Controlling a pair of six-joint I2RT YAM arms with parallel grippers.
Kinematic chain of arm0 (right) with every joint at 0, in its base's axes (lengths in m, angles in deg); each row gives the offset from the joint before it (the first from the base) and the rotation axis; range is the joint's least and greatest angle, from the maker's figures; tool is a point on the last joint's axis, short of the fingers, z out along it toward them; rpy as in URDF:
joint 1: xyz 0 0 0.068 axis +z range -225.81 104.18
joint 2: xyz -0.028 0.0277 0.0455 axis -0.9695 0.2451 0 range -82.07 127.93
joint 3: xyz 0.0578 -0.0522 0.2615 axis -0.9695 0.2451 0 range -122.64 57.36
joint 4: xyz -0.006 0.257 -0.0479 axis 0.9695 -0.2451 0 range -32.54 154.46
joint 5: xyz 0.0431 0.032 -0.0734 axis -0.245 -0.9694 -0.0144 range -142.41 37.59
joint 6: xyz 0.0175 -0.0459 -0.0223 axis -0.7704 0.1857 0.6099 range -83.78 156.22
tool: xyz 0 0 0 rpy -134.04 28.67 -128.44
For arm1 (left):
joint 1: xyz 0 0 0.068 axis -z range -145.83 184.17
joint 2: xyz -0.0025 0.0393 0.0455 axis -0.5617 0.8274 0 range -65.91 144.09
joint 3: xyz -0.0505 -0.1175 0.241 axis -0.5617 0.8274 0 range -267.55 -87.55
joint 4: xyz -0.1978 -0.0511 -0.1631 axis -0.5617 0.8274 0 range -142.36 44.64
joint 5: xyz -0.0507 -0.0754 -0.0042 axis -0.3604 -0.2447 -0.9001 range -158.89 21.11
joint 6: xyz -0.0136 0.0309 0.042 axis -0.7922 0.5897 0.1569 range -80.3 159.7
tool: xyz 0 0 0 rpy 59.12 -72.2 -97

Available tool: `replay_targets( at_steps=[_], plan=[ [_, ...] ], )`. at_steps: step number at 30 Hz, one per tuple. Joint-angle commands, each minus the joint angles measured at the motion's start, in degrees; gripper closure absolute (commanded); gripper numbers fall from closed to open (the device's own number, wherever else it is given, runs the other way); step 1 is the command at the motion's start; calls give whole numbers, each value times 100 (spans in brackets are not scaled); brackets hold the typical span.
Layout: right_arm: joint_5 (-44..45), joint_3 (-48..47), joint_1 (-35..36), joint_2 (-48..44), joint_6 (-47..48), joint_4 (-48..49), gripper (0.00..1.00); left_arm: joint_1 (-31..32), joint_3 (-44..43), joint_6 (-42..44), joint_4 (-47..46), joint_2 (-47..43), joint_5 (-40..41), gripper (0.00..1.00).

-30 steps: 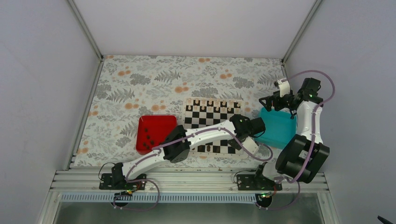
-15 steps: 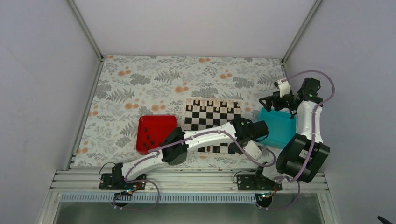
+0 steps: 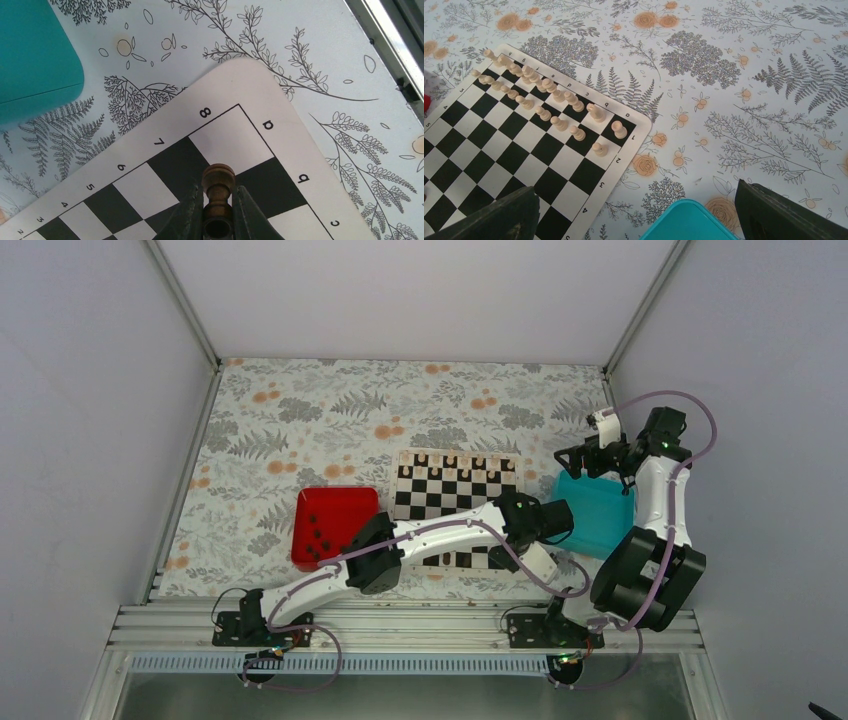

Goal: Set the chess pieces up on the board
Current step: Place the chess piece on the chessboard.

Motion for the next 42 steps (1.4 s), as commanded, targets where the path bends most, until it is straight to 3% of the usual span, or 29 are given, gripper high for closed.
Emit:
replay_targets(
  at_steps=[1, 30, 42],
  plan=[
    [-187, 68, -81, -4, 117, 24, 0, 32, -32, 3, 66, -46, -181, 92],
    [-90, 26, -160, -113, -43, 232, 0, 34, 18, -84, 116, 114, -391, 91],
    [46, 127, -381, -623, 352, -38, 0, 36, 218, -103, 34, -30, -253, 91]
  ],
)
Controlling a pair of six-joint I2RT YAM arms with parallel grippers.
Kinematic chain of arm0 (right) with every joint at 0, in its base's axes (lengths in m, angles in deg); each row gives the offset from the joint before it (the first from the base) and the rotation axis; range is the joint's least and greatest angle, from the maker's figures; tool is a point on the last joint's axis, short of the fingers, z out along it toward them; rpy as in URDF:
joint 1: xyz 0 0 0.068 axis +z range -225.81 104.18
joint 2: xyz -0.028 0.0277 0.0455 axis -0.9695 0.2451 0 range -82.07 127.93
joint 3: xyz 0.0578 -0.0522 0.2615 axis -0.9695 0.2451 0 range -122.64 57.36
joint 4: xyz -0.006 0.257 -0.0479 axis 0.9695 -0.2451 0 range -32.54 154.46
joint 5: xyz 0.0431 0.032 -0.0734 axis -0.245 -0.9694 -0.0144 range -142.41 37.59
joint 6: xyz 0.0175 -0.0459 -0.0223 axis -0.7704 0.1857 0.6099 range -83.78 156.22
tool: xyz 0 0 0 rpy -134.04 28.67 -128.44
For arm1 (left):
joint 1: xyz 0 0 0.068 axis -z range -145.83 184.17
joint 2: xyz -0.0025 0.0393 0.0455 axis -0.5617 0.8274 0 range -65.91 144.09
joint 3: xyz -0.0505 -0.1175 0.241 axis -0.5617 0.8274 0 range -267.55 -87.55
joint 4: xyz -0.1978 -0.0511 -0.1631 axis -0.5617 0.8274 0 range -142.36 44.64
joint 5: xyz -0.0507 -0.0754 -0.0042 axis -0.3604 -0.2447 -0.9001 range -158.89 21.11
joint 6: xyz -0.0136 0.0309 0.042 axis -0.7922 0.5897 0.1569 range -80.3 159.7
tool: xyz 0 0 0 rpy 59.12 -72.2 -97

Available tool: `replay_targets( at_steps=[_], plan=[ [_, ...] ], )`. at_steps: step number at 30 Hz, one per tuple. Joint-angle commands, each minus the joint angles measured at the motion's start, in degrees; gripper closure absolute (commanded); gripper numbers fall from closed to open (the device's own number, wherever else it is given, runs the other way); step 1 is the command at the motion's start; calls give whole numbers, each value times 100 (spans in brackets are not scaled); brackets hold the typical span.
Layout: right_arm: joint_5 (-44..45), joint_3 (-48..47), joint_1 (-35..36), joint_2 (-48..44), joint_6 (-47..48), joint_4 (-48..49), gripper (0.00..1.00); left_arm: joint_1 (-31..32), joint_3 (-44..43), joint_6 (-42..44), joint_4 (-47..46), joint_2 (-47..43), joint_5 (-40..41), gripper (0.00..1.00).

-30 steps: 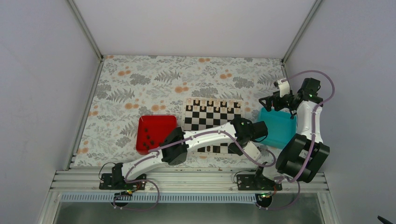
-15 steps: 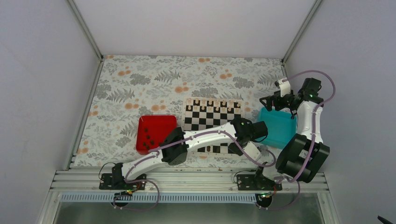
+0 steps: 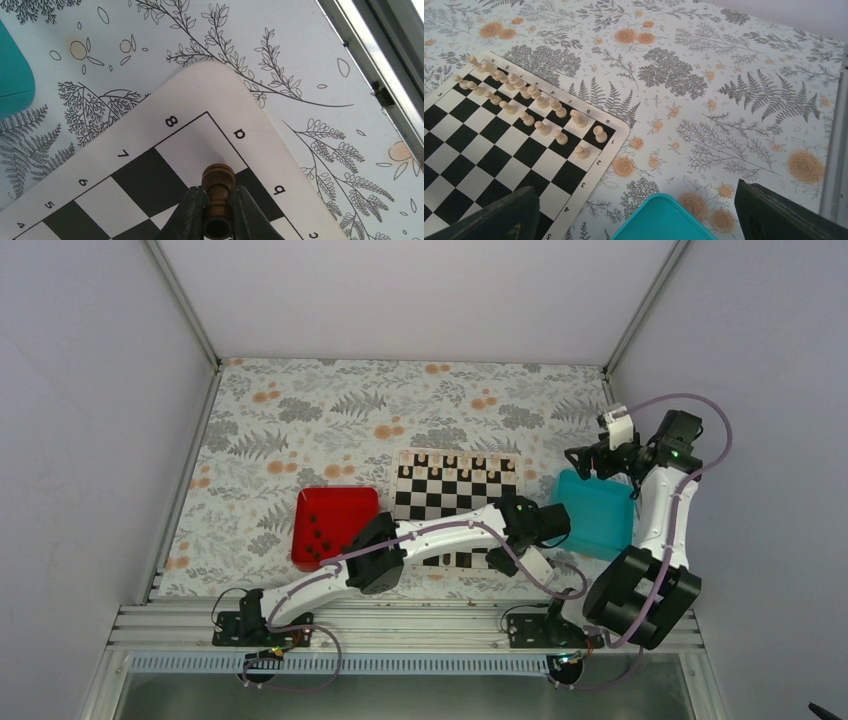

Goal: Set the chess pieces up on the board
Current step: Place the chess piece on the chessboard.

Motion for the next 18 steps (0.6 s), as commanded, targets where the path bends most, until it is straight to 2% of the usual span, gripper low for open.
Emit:
replay_targets(
  at_steps=[1, 18],
  plan=[
    [-2, 98, -125, -196, 224, -143, 0, 36, -65, -33, 22, -23, 22, 91],
    [-82, 98, -139, -133, 279, -210, 0, 36, -271, -24, -44, 97, 69, 89]
  ],
)
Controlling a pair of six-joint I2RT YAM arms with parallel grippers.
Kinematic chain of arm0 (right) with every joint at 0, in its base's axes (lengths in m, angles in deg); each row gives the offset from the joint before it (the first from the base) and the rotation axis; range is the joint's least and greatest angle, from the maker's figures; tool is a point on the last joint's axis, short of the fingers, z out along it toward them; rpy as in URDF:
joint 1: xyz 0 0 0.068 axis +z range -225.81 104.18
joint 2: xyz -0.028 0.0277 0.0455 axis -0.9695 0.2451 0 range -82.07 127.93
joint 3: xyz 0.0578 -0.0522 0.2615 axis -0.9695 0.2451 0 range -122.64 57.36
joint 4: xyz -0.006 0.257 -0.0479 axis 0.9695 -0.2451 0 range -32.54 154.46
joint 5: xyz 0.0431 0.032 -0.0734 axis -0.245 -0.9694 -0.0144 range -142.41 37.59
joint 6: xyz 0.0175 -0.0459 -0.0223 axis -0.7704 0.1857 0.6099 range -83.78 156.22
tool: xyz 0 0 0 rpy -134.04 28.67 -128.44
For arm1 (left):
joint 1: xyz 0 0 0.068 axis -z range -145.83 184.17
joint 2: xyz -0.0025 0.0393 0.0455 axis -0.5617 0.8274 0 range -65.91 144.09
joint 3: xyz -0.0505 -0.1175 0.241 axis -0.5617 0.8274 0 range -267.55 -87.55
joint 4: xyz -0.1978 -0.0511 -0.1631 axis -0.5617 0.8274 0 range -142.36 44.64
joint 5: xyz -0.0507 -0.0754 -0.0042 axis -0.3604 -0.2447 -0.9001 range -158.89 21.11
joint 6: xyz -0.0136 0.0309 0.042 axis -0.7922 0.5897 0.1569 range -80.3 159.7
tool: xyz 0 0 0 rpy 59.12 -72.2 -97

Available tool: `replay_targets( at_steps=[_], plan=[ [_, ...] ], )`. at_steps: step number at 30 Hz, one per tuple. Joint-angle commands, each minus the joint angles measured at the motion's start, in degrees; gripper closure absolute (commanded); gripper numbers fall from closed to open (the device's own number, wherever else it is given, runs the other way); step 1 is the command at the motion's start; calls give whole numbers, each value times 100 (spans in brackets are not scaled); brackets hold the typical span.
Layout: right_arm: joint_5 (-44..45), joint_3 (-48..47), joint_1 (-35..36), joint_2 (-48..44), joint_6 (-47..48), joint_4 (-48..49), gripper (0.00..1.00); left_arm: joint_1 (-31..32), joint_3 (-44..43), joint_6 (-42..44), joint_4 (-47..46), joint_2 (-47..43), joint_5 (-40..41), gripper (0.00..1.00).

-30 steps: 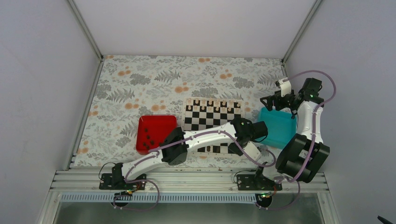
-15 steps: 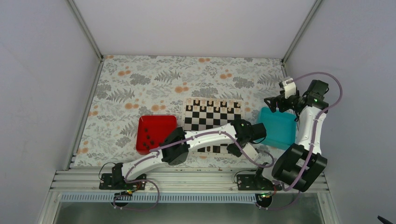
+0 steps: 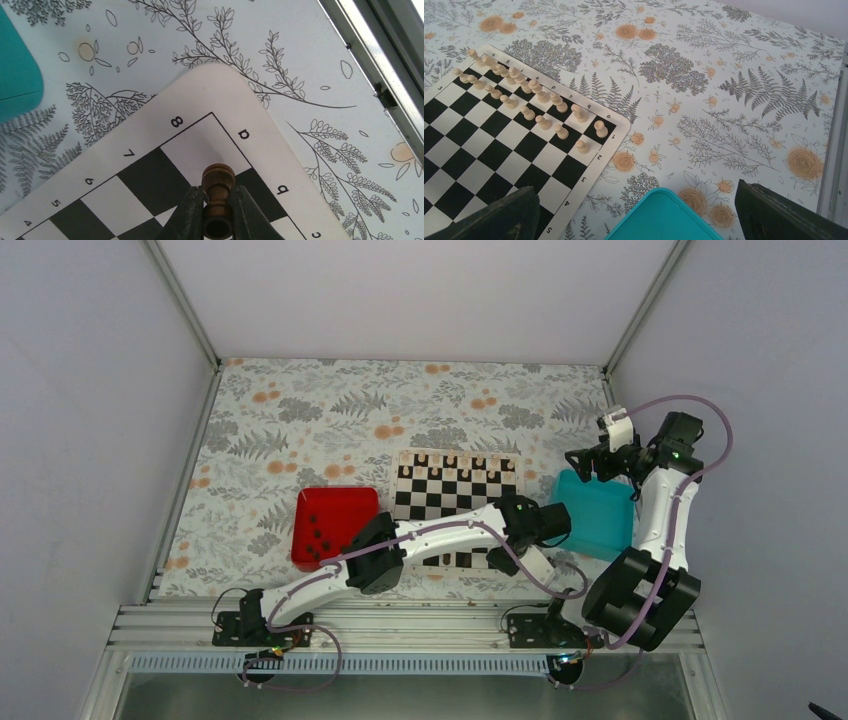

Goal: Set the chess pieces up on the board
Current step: Place the chess piece on the chessboard.

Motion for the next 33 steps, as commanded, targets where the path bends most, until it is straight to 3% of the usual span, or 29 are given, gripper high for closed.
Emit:
replay_targets(
  at_steps=[1, 23, 33],
  plan=[
    [-96, 63, -69, 5, 112, -67, 0, 36, -256, -16, -58, 124, 83, 89],
    [-184, 102, -69, 11, 126, -67, 0, 41, -336, 19, -70, 274, 54, 88],
    [-253, 119, -69, 73, 129, -75, 0, 38, -331, -17, -116, 148, 101, 81]
  ],
)
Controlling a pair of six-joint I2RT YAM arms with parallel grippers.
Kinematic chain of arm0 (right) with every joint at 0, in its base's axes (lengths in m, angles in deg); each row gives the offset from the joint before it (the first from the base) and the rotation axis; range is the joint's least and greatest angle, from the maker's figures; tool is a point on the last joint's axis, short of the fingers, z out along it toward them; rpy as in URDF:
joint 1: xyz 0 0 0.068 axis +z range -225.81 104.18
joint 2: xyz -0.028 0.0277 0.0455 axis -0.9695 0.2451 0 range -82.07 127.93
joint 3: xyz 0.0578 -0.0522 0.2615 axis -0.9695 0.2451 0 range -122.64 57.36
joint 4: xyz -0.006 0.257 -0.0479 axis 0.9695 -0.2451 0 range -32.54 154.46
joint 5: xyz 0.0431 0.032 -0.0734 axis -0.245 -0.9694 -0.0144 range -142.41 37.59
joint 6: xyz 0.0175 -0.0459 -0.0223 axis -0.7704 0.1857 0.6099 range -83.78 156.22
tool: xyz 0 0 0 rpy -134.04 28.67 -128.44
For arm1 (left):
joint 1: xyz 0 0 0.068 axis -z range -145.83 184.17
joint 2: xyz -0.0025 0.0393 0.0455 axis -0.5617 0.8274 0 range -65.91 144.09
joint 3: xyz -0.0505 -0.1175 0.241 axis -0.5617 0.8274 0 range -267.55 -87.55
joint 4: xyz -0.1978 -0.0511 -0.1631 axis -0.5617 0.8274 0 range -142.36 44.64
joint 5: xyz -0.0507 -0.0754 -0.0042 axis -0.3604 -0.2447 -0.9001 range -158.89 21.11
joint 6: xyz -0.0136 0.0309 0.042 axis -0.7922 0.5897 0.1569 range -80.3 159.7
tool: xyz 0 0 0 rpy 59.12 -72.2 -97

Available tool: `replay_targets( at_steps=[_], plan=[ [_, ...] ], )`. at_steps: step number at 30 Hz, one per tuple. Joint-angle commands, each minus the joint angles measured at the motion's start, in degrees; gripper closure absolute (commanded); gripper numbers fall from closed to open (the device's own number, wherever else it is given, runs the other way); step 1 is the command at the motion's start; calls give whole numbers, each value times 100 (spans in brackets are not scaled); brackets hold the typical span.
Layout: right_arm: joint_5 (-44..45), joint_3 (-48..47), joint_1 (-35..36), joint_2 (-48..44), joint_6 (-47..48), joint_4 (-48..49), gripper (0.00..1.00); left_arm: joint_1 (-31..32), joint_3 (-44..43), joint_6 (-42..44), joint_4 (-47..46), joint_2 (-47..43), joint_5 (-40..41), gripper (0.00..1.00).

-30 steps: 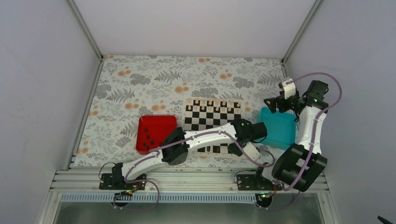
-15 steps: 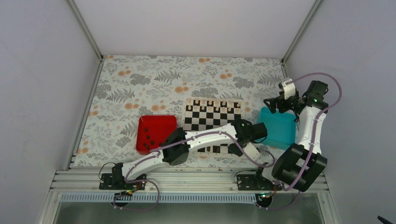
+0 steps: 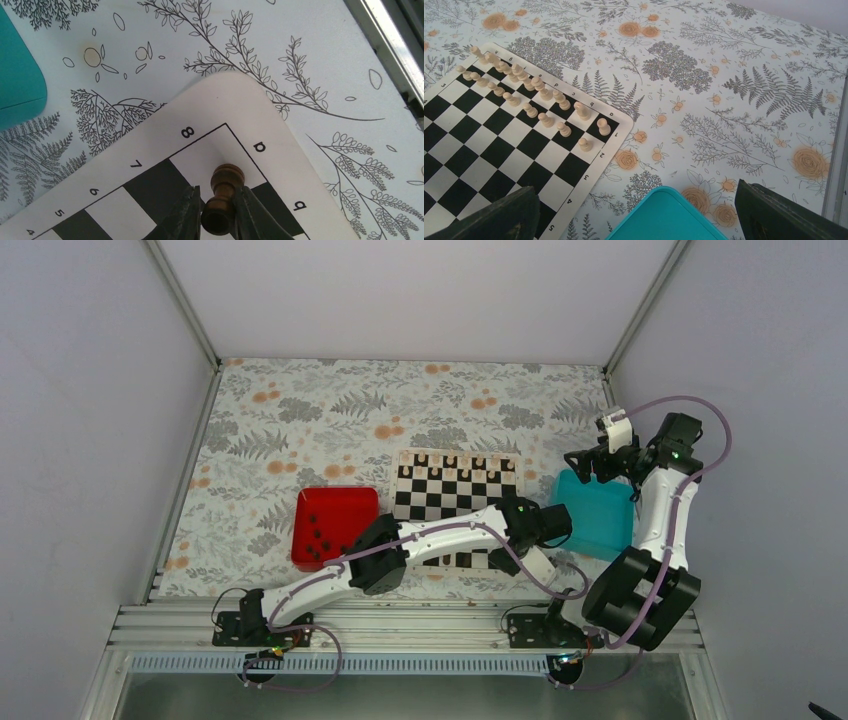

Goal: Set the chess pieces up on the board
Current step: Place the chess piece on the chessboard.

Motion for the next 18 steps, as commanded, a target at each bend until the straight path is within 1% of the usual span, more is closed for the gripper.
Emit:
replay_targets(
  at_steps=[1, 4, 11, 18],
  plan=[
    [-222, 94, -69, 65, 79, -30, 0, 44, -158, -13, -26, -68, 30, 80],
    [-225, 95, -69, 79, 90, -30, 0, 54, -153, -22, -27, -187, 21, 77],
    [-217, 71, -69, 106, 86, -35, 0, 86, -117, -64, 11, -410, 174, 77],
    [-217, -59, -71, 90, 91, -129, 0, 81, -88, -270, 453, -897, 465, 75]
  ],
)
